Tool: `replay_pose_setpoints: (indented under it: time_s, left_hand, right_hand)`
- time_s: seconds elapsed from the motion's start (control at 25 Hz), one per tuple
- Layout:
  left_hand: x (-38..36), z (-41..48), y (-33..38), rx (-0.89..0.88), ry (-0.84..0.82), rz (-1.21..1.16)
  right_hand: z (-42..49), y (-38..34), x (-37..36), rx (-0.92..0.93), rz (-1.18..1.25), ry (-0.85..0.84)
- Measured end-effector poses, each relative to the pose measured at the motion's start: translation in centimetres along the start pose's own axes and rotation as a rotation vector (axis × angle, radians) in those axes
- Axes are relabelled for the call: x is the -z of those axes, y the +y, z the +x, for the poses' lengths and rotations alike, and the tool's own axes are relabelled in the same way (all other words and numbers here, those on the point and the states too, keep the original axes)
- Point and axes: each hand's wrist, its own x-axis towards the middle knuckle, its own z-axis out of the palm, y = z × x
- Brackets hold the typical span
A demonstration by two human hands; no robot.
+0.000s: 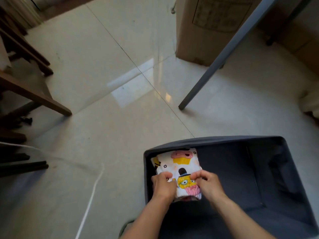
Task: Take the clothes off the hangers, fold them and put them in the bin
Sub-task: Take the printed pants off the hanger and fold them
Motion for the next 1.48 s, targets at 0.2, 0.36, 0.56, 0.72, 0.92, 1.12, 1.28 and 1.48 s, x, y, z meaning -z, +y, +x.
replay_pose_setpoints:
  time_s: [0.2,0.36,0.56,0.72,0.92,1.12,1.28,1.48]
  left_hand:
    - [-0.9,5.5,-1.7,0.062,0.031,0.061]
    - [-1.3,7.6,-2.2,0.119,0.010,0.118]
    - [-1.1,5.4,-1.0,0.087,0.013,0.208]
    - [0.3,0.0,2.3,0.069,-0.033,0.137]
    - [4.0,-10.0,8.6,0.038,-0.142,-0.180]
    - [8.8,-21.4,15.0,-0.044,-0.215,-0.427]
    - [13.3,-30.5,20.3,-0.198,-0.241,-0.440]
    - [18.4,-41.5,26.8,-0.416,-0.253,-0.366]
  right_hand:
    - [4.5,1.7,-3.2,-0.049,-0.057,-0.101]
    - [5.5,2.3,-3.8,-0.052,-0.095,-0.204]
    - [3.2,1.5,-3.4,0.075,-0.321,-0.059]
    - [-2.4,-2.7,-2.3,0.017,-0.169,-0.051]
    - [-11.8,-10.0,1.6,0.056,-0.110,-0.139]
    - [-22.6,-17.6,5.8,0.158,0.019,-0.180]
    - [-31.3,-23.8,9.6,0.264,0.125,-0.172]
    - [-41.0,-30.9,14.1,0.439,0.160,-0.134]
